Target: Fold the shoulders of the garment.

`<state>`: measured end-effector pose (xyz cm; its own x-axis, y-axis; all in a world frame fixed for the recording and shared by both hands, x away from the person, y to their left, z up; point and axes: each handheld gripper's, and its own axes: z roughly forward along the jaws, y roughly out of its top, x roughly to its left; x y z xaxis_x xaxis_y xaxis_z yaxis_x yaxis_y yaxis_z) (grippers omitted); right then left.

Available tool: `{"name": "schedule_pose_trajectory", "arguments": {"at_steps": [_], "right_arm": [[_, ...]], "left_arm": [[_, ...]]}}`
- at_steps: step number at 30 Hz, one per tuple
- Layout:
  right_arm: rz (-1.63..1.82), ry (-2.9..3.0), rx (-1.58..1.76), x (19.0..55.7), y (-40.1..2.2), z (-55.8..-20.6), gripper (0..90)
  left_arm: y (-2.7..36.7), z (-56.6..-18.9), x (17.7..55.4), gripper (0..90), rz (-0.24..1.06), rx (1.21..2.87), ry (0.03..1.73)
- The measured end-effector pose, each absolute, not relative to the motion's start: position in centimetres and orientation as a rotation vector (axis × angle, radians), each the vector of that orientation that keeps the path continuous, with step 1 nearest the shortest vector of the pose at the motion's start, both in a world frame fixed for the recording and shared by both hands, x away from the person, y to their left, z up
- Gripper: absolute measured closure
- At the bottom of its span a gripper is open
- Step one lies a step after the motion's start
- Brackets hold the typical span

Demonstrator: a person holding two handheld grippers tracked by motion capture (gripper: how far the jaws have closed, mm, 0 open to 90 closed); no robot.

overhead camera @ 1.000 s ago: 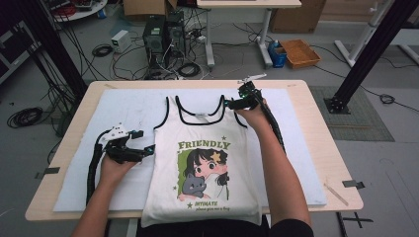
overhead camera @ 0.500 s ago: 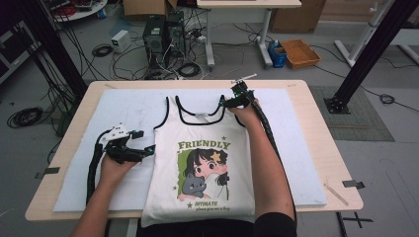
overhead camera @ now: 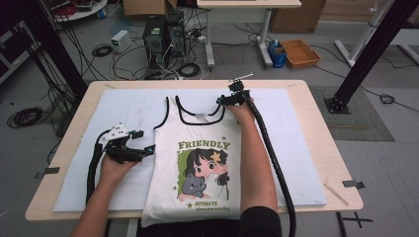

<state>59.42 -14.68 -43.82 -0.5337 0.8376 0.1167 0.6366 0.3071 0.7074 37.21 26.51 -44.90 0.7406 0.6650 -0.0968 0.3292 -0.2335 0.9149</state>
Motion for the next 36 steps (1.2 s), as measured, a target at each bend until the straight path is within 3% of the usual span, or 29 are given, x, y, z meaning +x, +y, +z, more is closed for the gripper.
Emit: {"name": "schedule_pose_trajectory", "arguments": {"at_steps": [3, 7, 9, 13, 26, 36], "right_arm": [[1.004, 2.306, 1.321, 59.4, -14.5, -44.1, 35.6], [0.966, 2.274, 1.317, 59.2, -14.4, -44.0, 55.5], [0.957, 2.284, 1.303, 59.1, -14.4, -44.0, 70.9], [0.936, 2.322, 1.267, 58.9, -13.8, -44.1, 84.2], [0.986, 2.344, 1.222, 57.6, -14.8, -42.5, 86.9], [1.085, 2.379, 1.105, 53.7, -14.7, -41.1, 86.9]], "left_arm": [[26.5, -44.9, 37.2, 16.3, 0.379, 1.837, 0.772], [26.5, -44.9, 37.2, 16.3, 0.382, 1.840, 0.772], [26.5, -44.9, 37.2, 16.3, 0.384, 1.843, 0.769], [26.5, -44.9, 37.2, 16.3, 0.384, 1.842, 0.770], [26.5, -44.9, 37.2, 16.3, 0.387, 1.847, 0.770], [26.4, -44.9, 37.2, 16.3, 0.390, 1.848, 0.768]]}}
